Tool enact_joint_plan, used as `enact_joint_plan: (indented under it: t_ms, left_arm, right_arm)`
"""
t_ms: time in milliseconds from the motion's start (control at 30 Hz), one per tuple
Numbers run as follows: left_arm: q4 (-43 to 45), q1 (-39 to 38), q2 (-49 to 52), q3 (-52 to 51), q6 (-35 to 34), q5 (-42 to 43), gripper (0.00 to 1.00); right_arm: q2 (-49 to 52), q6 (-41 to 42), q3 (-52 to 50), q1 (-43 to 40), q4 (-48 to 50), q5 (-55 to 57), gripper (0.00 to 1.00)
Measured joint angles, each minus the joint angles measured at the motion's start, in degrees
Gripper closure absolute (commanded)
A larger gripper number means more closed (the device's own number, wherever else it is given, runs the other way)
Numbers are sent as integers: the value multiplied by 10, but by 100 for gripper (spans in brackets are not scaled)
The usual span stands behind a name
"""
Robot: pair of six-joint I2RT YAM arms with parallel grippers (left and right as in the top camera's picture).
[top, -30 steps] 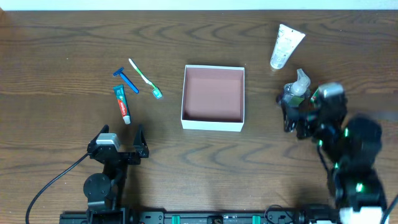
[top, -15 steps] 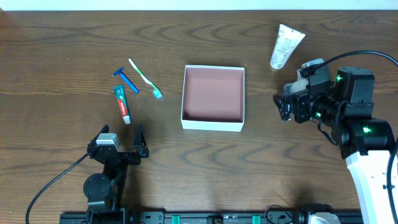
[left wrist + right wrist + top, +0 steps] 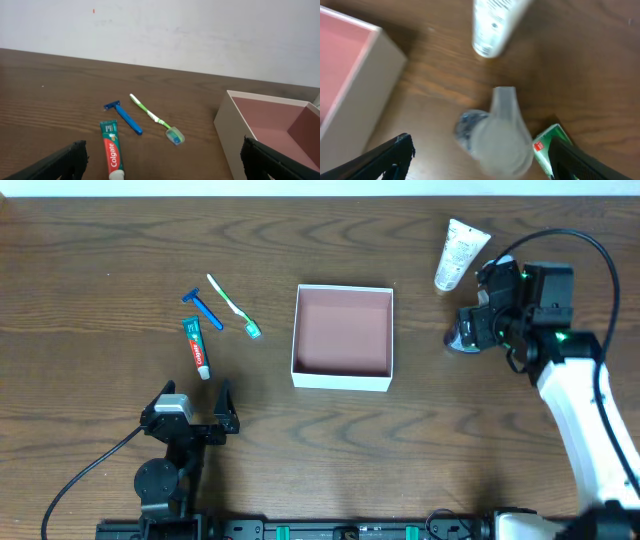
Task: Pack container
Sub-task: 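Move the right gripper to the foaming soap bottle and grasp it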
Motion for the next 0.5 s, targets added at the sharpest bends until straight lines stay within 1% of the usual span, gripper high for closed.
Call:
enact_joint_plan:
  t_ms: [133,200,367,500]
  left_arm:
    - [0,0,0,0,0,0,2]
    - [0,0,0,0,0,0,2]
    - [0,0,0,0,0,0,2]
    - [0,0,0,0,0,0,2]
  right_arm:
    - [23,13,0,-5,19,13,13]
    - [24,16,0,-5,22,18,16]
    - [24,29,0,-5,23,23,29]
    - [28,41,0,-5,23,24,28]
